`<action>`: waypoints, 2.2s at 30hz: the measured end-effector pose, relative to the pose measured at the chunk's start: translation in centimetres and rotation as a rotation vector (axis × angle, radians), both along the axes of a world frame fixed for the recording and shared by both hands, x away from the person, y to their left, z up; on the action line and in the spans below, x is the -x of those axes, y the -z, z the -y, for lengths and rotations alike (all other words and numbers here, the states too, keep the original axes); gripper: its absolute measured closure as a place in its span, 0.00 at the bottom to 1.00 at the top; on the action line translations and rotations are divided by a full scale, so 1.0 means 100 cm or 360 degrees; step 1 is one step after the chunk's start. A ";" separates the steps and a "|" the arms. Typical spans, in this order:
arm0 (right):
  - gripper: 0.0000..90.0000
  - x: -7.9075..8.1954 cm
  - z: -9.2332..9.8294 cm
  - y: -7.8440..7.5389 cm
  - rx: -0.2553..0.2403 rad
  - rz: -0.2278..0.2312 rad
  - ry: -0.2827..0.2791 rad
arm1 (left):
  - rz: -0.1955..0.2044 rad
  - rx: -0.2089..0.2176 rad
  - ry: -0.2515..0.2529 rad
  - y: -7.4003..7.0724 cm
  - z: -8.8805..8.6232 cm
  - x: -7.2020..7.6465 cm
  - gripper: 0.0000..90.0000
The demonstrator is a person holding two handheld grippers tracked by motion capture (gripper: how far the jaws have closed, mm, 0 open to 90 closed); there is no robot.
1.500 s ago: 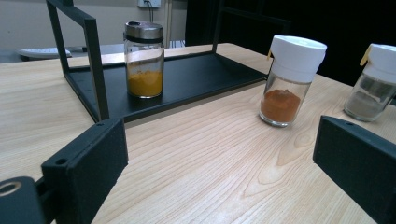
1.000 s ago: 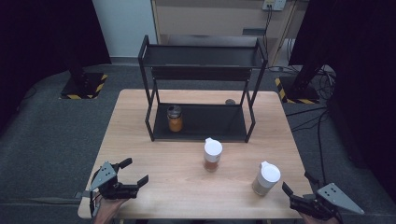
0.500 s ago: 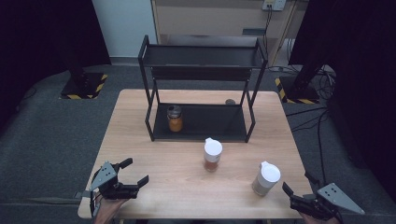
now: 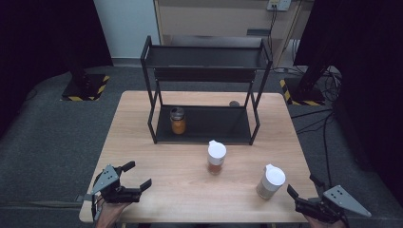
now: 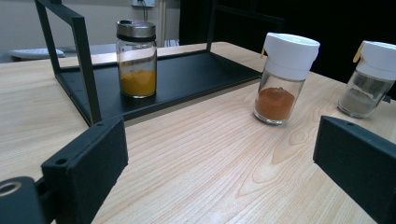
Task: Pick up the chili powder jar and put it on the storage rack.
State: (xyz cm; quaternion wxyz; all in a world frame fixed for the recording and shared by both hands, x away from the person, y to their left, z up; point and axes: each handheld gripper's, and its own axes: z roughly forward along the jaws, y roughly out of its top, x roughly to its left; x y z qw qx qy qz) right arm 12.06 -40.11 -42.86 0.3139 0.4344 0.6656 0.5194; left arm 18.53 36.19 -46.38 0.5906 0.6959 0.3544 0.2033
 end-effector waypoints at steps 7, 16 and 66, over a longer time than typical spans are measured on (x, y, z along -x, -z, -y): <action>0.08 0.000 -0.002 -0.006 -0.0026 0.0006 -0.0001 | -0.0007 -0.0005 0.0001 0.000 0.000 -0.001 0.02; 0.07 -0.007 -0.006 -0.025 -0.0061 0.0023 -0.0051 | -0.0021 0.0000 0.0003 0.000 0.000 -0.002 0.02; 0.08 -0.131 -0.135 -0.088 0.0105 -0.0100 -0.0537 | -0.0015 -0.0034 0.0016 0.000 0.001 -0.003 0.02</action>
